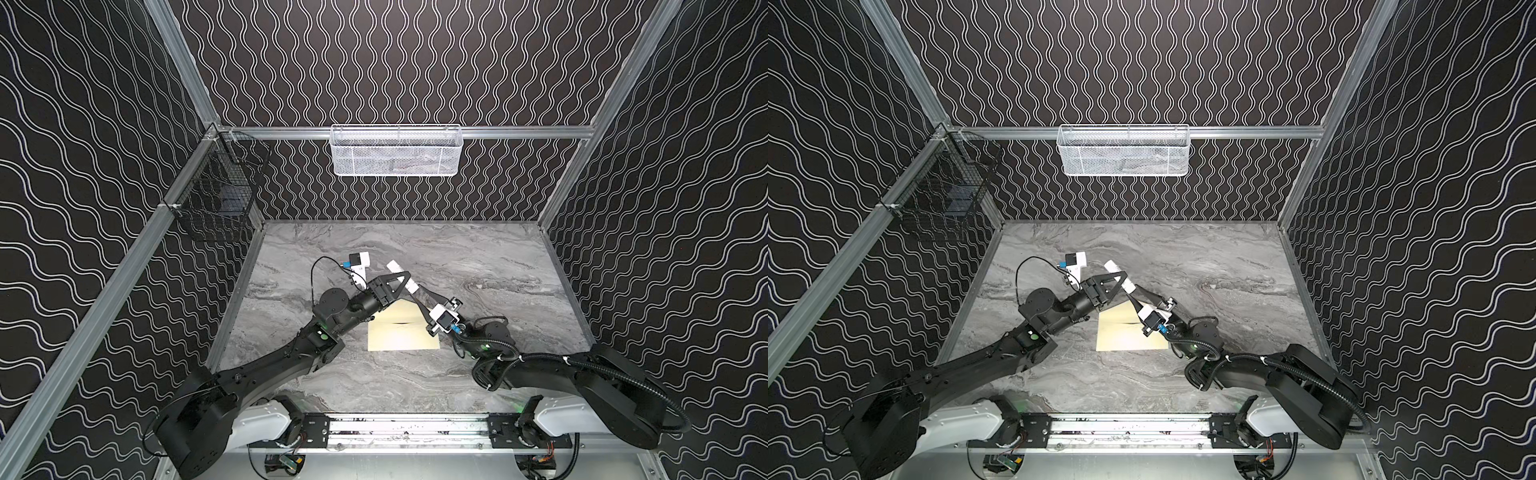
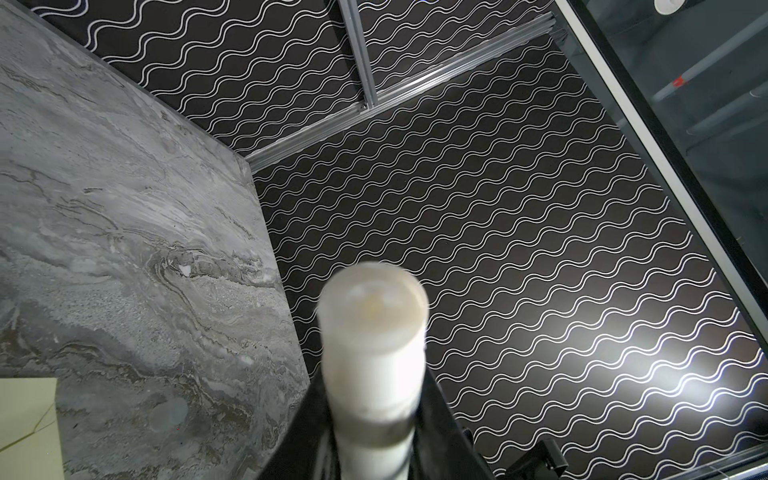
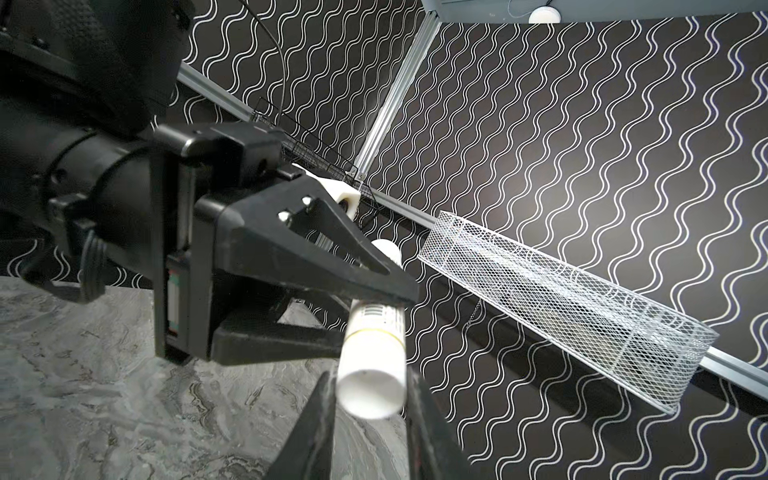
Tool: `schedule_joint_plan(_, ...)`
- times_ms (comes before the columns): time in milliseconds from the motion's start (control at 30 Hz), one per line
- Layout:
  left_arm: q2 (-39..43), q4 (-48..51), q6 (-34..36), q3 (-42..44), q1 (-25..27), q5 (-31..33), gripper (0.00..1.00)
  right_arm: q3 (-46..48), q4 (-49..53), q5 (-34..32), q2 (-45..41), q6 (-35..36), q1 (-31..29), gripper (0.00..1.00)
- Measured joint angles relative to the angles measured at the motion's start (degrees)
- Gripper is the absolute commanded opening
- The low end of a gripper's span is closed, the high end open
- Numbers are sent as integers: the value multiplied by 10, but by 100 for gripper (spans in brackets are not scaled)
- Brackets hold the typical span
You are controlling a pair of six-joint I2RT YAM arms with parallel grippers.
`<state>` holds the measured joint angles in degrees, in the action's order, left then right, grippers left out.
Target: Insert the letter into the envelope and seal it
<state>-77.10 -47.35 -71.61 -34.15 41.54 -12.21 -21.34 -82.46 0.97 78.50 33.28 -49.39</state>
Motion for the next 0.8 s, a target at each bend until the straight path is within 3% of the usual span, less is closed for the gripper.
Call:
schedule_joint_plan(267,12,8,9,1,1,-3,0,-8,0,0,10,-14,0,36)
schedule_joint_plan(600,28,16,28,1,0,-2,0,-16,3,10,11,-28,0,31)
schedule_joint_plan(800,23,16,28,7,0,0,0,-22,7,18,11,-42,0,36)
